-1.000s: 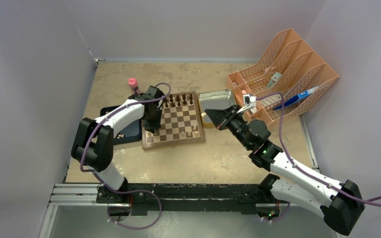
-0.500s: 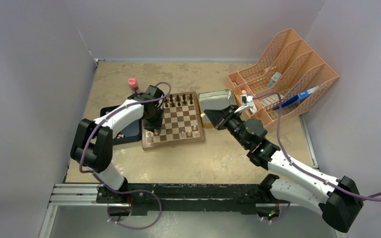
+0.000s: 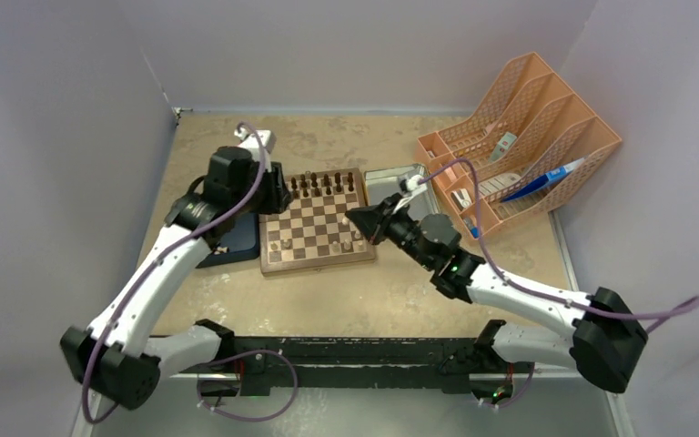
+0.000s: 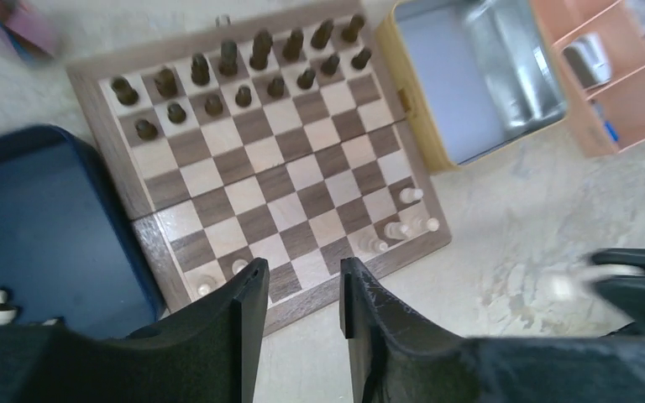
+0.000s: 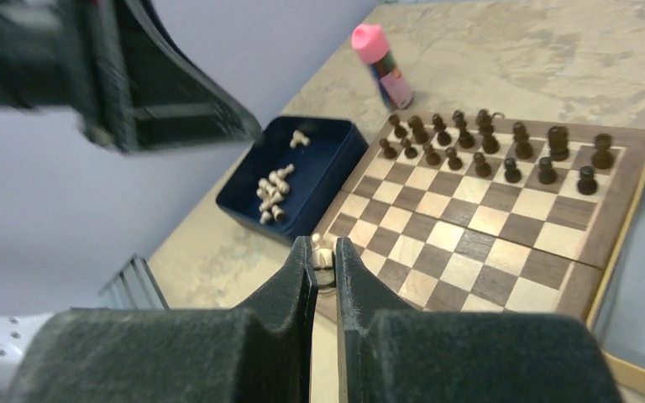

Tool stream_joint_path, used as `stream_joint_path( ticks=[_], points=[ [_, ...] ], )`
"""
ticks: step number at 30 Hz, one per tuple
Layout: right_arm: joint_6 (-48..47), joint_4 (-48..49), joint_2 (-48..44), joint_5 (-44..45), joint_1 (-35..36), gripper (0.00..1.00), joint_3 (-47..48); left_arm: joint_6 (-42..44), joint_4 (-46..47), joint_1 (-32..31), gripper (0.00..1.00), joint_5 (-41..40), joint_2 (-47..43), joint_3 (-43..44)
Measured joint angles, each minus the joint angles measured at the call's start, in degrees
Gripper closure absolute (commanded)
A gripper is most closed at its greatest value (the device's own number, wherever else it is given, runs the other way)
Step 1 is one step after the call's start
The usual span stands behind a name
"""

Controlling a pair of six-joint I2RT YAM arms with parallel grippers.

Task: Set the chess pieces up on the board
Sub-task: Place the chess piece on the chessboard.

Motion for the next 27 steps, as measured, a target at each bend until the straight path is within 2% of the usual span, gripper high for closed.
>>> stream_joint_path(
  ticks=[3,12,19,27],
  points=[
    [-4.04,1.9,4.02,0.33,4.24,0.96,0.87,0.15,0.9,0.0,0.48,-0.83,-6.56,0.0],
    [-16.57,11.87,23.21,-1.51,11.47,0.96,7.1,-1.03,-0.09,0.0,0.39,-4.31,-20.28,1.25],
    [-22.95,20.04,35.76,-4.44,13.16,0.96,10.05,-2.43,-1.22,0.0,0.38,-6.38,-27.08,3.89],
    [-31.67,27.1,44.92,-3.87,16.5,0.95,11.28,-3.52,-1.44,0.0,0.38,-6.36,-30.77,5.16]
  ],
)
